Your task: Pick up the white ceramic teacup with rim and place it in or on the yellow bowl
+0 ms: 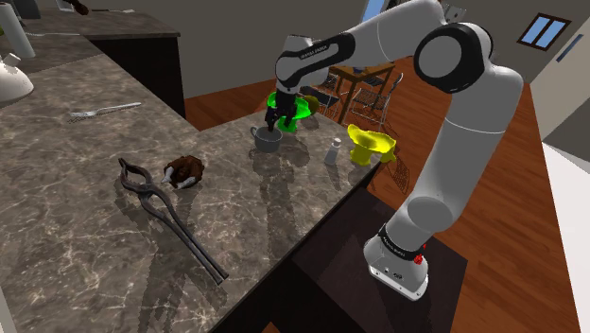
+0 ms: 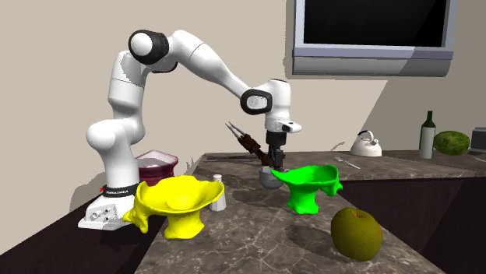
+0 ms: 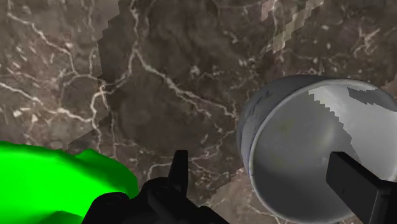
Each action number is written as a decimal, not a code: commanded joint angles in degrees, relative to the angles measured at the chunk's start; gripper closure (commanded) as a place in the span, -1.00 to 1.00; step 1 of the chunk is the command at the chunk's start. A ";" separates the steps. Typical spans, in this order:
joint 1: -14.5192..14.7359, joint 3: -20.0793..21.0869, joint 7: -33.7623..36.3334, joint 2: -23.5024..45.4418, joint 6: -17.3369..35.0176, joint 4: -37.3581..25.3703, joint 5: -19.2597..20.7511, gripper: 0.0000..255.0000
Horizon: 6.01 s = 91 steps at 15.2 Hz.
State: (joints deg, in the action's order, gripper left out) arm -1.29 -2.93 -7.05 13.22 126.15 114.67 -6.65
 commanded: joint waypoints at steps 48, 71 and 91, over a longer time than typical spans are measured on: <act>0.09 -0.12 1.80 -6.10 -14.25 -8.27 1.19 1.00; -3.47 -3.60 -3.98 -18.06 -24.82 -6.42 2.66 1.00; -14.57 -18.03 -26.05 -36.36 -28.48 8.51 11.53 1.00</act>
State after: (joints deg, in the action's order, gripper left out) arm -15.29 -19.97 -31.67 -22.97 97.47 122.87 4.36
